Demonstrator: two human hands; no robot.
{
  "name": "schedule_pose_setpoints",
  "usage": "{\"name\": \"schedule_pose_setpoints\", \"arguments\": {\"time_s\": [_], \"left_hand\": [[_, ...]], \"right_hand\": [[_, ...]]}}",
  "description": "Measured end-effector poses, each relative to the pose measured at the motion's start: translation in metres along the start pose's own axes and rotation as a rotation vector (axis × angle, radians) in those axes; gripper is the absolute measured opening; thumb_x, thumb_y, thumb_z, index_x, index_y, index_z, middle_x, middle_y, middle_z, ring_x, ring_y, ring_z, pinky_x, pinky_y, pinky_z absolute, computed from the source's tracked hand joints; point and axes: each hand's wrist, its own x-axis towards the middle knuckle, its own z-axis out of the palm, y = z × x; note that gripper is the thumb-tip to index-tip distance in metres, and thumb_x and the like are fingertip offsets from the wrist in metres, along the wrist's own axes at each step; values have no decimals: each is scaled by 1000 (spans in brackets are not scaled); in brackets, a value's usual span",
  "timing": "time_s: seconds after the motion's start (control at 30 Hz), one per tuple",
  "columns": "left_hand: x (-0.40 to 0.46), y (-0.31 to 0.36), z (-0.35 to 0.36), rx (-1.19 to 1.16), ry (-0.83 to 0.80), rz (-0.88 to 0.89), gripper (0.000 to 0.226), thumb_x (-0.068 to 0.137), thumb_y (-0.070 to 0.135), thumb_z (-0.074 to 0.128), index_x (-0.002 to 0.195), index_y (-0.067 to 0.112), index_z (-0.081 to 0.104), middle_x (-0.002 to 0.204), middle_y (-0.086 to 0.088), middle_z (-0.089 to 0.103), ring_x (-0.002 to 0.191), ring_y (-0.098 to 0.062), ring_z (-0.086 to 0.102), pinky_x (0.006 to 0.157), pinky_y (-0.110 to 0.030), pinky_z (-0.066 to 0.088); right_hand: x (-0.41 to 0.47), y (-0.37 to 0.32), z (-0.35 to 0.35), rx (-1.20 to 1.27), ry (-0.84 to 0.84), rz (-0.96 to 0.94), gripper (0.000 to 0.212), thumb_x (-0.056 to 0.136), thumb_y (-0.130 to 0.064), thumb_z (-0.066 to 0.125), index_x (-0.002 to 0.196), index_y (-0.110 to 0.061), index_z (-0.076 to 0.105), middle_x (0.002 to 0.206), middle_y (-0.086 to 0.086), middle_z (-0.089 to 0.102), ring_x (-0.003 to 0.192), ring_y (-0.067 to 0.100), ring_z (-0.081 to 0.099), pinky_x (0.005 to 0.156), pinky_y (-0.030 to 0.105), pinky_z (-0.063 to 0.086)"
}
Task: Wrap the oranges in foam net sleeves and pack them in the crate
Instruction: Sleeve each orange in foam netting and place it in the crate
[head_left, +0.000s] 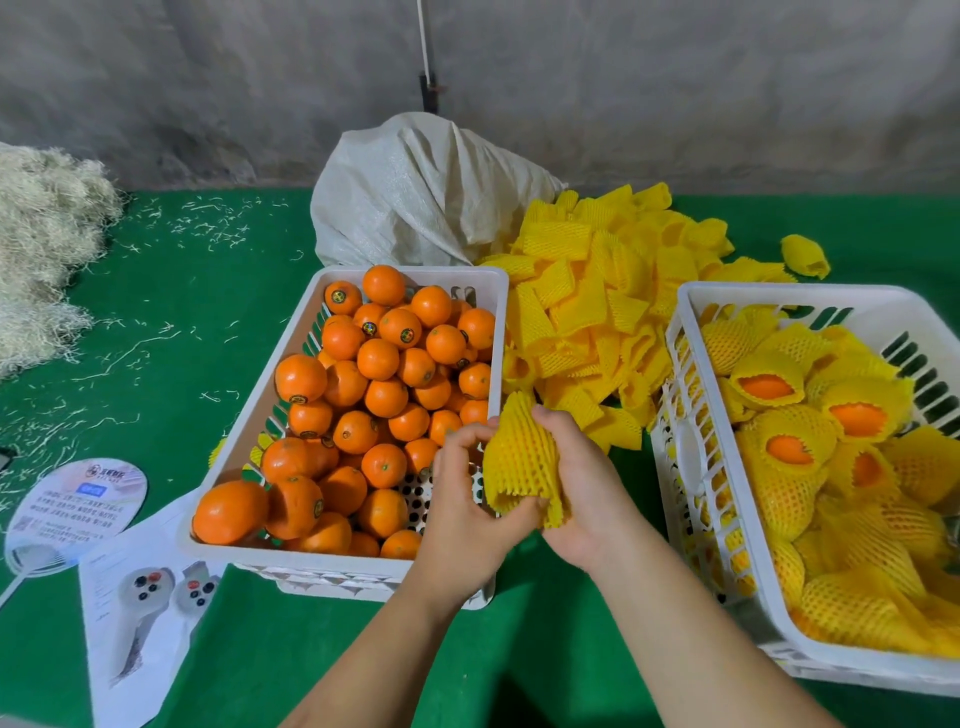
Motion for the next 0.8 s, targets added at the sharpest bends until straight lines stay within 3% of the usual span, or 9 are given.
{"name": "schedule_pose_setpoints", "arguments": {"time_s": [0.1,0.2,0.3,0.43,0.5,0.57,0.67,0.73,0.8], "left_hand": [[1,1,1,126,49,16,67,72,38,79,128,52,46,124,26,45,126,-15,46,97,-19,41],[4,3,-1,179,73,50,64,75,40,73,128,63,46,130,22,40,130,-9,41,104,-15,35],[5,1,-3,136,-60,8,61,82,45,69,137,61,46,136,23,39,137,-8,39,108,-11,32],[6,-5,-5,22,-61,-124,53,96,50,67,144,51,46,138,24,50,135,-5,48,102,-21,43],[10,-9,-6,-96,51,-234,42,100,40,68,137,52,52,126,24,58,121,-1,58,92,-19,48],[16,-13,-10,-193,154,-354,35,103,30,67,132,47,55,119,22,63,113,3,62,92,-21,47],[32,-20,-24,-186,161,-529,31,103,33,67,127,43,51,123,12,64,112,-3,64,88,-24,48],[45,-29,-37,-38,67,-580,44,102,38,67,139,39,44,135,8,58,122,-13,59,89,-32,50],[61,-44,-52,310,-18,-582,60,101,43,65,153,32,37,150,-3,48,136,-29,50,107,-48,46]], "right_hand": [[2,-4,-1,-67,28,-99,32,94,-43,72,124,-32,69,111,2,77,102,23,75,86,46,61],[0,-9,-1,-161,-60,-183,45,83,-36,84,124,-33,66,112,1,77,102,20,76,79,37,62],[2,-16,-11,-168,-41,-243,59,75,-33,91,128,-28,65,116,3,77,105,21,75,81,36,62],[17,-51,-45,-31,126,-286,90,61,-34,93,141,-36,52,127,-5,72,114,22,72,95,46,58],[29,-79,-71,44,222,-350,84,71,-15,91,139,-40,49,124,-5,72,103,18,76,83,40,62],[42,-109,-96,90,362,-410,93,78,-3,87,148,-41,38,129,0,65,97,18,76,73,35,64],[57,-146,-126,146,612,-439,116,80,-10,88,159,-44,11,117,5,51,93,22,69,61,30,61],[70,-157,-141,41,796,-375,122,79,-30,87,159,-47,-3,126,6,46,103,27,61,81,38,59],[84,-151,-148,-173,927,-362,120,78,-42,80,160,-47,-7,160,7,29,131,35,48,108,52,45]]}}
